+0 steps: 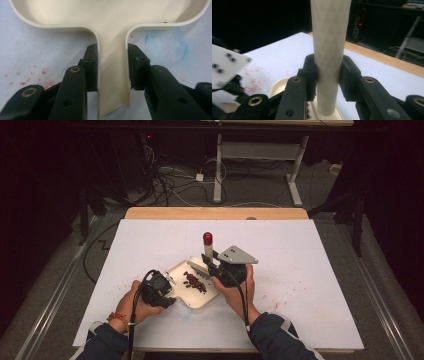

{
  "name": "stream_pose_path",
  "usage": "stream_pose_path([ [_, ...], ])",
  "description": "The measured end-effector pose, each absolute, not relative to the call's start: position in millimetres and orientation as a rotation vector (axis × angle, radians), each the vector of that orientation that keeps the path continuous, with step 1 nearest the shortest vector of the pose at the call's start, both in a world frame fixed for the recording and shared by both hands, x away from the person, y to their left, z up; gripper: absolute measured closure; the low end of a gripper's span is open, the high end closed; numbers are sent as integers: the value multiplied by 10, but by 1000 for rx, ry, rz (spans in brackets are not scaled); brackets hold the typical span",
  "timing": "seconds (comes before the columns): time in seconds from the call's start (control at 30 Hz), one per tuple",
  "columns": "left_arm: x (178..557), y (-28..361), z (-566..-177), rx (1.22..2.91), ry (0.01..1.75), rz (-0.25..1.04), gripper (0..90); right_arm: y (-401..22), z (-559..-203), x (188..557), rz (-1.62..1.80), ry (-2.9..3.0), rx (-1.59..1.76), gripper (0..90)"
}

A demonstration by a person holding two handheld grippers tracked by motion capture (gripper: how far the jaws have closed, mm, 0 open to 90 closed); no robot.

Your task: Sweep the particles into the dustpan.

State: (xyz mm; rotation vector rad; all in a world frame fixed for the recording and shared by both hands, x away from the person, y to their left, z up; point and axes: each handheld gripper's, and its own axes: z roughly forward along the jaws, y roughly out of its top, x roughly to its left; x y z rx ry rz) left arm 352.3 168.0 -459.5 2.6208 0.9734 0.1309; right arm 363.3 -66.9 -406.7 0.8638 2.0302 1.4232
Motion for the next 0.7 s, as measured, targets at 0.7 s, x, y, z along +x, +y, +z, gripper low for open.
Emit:
stream_pose_path([
  [0.7,3429,1688,-4598,2667,904,132,640,-830,-3812,3477,1552,1982,790,705],
])
